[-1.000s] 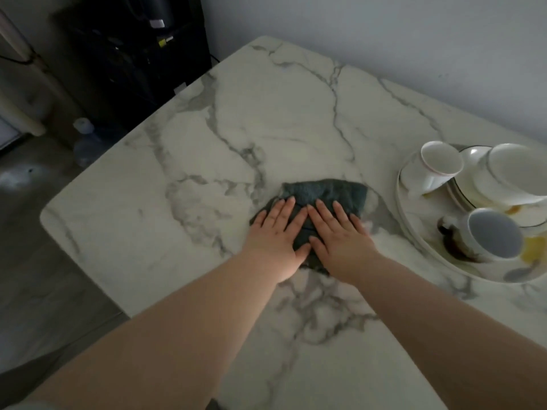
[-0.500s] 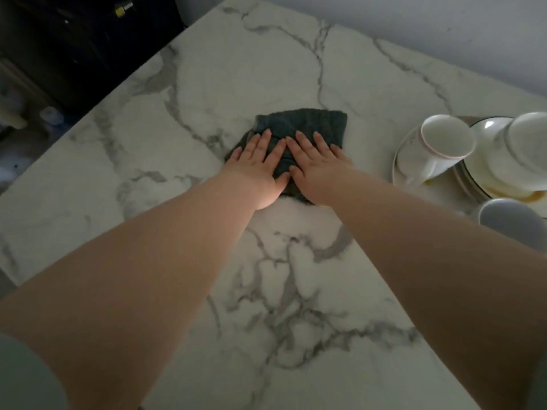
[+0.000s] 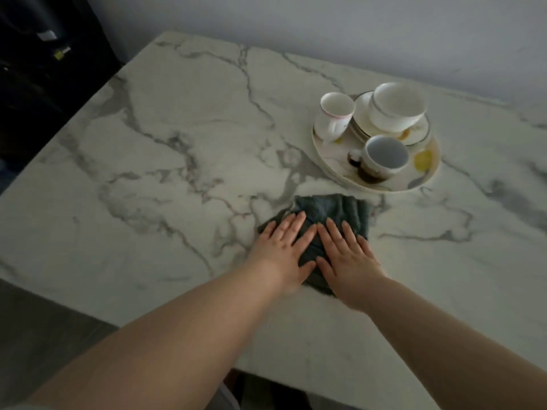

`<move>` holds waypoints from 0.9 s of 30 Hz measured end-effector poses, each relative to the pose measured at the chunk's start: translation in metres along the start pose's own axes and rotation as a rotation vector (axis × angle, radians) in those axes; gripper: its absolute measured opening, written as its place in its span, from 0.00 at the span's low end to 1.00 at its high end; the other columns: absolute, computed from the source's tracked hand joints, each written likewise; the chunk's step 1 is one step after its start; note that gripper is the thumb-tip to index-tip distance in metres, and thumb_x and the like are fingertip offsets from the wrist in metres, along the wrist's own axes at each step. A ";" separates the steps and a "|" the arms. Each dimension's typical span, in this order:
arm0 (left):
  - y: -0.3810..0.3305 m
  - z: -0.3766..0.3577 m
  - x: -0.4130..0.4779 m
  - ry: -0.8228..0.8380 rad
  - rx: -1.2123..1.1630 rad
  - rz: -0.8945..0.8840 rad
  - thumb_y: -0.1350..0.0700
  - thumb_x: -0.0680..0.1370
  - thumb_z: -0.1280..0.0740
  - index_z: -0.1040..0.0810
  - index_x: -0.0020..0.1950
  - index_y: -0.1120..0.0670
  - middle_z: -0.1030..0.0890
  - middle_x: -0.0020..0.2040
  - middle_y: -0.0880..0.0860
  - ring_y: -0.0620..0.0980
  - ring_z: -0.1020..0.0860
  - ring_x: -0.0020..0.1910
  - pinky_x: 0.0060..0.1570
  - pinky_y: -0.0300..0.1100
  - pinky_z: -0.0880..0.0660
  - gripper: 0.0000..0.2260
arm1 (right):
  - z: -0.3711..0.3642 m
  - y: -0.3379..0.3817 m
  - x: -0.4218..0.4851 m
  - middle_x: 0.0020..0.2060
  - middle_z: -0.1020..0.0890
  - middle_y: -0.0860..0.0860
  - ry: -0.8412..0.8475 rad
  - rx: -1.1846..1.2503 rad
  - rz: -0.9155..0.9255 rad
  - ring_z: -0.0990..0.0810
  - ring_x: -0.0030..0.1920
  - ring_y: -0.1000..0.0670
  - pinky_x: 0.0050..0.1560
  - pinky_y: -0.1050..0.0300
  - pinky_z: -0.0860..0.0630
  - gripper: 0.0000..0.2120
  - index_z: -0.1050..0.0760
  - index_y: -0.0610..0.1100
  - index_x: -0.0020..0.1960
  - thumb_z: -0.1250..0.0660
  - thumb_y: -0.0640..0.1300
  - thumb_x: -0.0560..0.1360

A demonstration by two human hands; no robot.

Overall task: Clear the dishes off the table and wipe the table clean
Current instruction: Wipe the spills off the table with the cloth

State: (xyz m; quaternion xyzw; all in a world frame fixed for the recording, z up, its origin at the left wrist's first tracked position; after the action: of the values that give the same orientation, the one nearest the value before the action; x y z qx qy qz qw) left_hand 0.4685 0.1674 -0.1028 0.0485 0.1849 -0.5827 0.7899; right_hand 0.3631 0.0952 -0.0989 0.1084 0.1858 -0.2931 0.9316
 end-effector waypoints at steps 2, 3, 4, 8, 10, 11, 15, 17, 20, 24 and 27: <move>-0.032 -0.013 -0.028 0.034 0.020 -0.063 0.37 0.80 0.51 0.63 0.78 0.46 0.68 0.78 0.51 0.50 0.64 0.77 0.74 0.50 0.61 0.32 | -0.021 -0.006 -0.047 0.75 0.68 0.55 0.007 -0.002 -0.030 0.68 0.75 0.50 0.75 0.51 0.61 0.33 0.73 0.54 0.74 0.72 0.66 0.74; -0.044 -0.021 -0.038 0.052 0.029 -0.086 0.37 0.80 0.51 0.63 0.78 0.46 0.68 0.77 0.51 0.50 0.65 0.77 0.74 0.50 0.62 0.32 | -0.032 -0.008 -0.064 0.74 0.70 0.56 0.018 -0.002 -0.040 0.69 0.74 0.51 0.74 0.52 0.61 0.35 0.75 0.55 0.72 0.77 0.68 0.69; -0.059 -0.028 -0.054 0.069 0.041 -0.116 0.38 0.80 0.52 0.64 0.78 0.47 0.69 0.77 0.51 0.50 0.66 0.77 0.74 0.50 0.63 0.32 | -0.043 -0.008 -0.087 0.73 0.71 0.56 0.026 -0.005 -0.065 0.69 0.74 0.50 0.74 0.53 0.62 0.36 0.76 0.55 0.72 0.81 0.69 0.67; -0.089 -0.048 -0.093 0.082 0.061 -0.184 0.38 0.81 0.52 0.64 0.78 0.47 0.70 0.77 0.50 0.50 0.67 0.76 0.73 0.50 0.64 0.32 | -0.069 -0.011 -0.138 0.76 0.44 0.51 0.055 0.005 -0.165 0.37 0.74 0.43 0.70 0.53 0.45 0.34 0.44 0.48 0.78 0.65 0.63 0.79; -0.089 -0.048 -0.096 0.066 0.061 -0.188 0.37 0.80 0.52 0.64 0.78 0.46 0.69 0.77 0.49 0.49 0.66 0.77 0.74 0.49 0.63 0.32 | -0.069 -0.011 -0.144 0.76 0.47 0.52 0.042 0.015 -0.195 0.40 0.75 0.43 0.71 0.52 0.44 0.35 0.47 0.50 0.78 0.67 0.65 0.78; -0.087 -0.048 -0.094 0.068 0.077 -0.191 0.37 0.80 0.52 0.63 0.78 0.45 0.69 0.77 0.49 0.48 0.66 0.77 0.74 0.48 0.63 0.32 | -0.067 -0.010 -0.142 0.77 0.55 0.54 0.032 0.013 -0.181 0.49 0.77 0.44 0.73 0.52 0.48 0.37 0.56 0.52 0.79 0.72 0.67 0.75; -0.064 -0.041 -0.078 0.049 0.107 -0.146 0.35 0.79 0.54 0.63 0.78 0.44 0.68 0.77 0.47 0.46 0.65 0.77 0.74 0.47 0.62 0.32 | -0.051 0.002 -0.115 0.73 0.72 0.56 0.001 0.039 -0.098 0.70 0.75 0.48 0.74 0.50 0.63 0.34 0.75 0.55 0.73 0.75 0.68 0.72; -0.041 -0.033 -0.067 0.007 0.100 -0.096 0.35 0.79 0.52 0.62 0.78 0.43 0.67 0.78 0.47 0.46 0.64 0.77 0.75 0.46 0.60 0.32 | -0.038 0.011 -0.089 0.76 0.68 0.55 0.004 0.046 -0.078 0.68 0.76 0.47 0.76 0.48 0.61 0.31 0.70 0.54 0.76 0.62 0.63 0.80; 0.007 -0.019 -0.056 -0.059 0.076 0.006 0.35 0.79 0.52 0.61 0.78 0.43 0.64 0.78 0.46 0.46 0.61 0.77 0.75 0.45 0.58 0.31 | -0.018 0.036 -0.040 0.78 0.64 0.54 -0.020 0.031 0.012 0.65 0.77 0.46 0.76 0.46 0.60 0.30 0.66 0.53 0.78 0.58 0.59 0.81; 0.077 -0.013 -0.061 -0.119 0.051 0.151 0.35 0.79 0.53 0.61 0.78 0.41 0.63 0.79 0.45 0.45 0.59 0.78 0.75 0.45 0.56 0.31 | -0.001 0.088 0.018 0.78 0.62 0.54 -0.030 0.015 0.123 0.64 0.77 0.45 0.76 0.45 0.60 0.30 0.63 0.53 0.79 0.56 0.59 0.81; 0.116 -0.019 -0.083 -0.096 0.030 0.250 0.35 0.79 0.55 0.62 0.78 0.42 0.64 0.78 0.46 0.45 0.60 0.78 0.75 0.45 0.56 0.31 | -0.002 0.132 0.035 0.78 0.62 0.54 -0.029 0.011 0.194 0.64 0.77 0.45 0.76 0.44 0.61 0.30 0.63 0.52 0.79 0.56 0.58 0.81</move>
State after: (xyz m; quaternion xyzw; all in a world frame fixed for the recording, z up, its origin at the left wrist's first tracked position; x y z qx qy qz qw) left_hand 0.5518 0.2849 -0.1080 0.0551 0.1304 -0.4842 0.8634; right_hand 0.4668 0.1847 -0.1024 0.1265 0.1592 -0.2039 0.9576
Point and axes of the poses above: each hand's wrist, its own x-axis towards the middle knuckle, its own z-axis out of the back of the hand, y = z × x, the point moved 6 cm from there along x, towards the middle knuckle
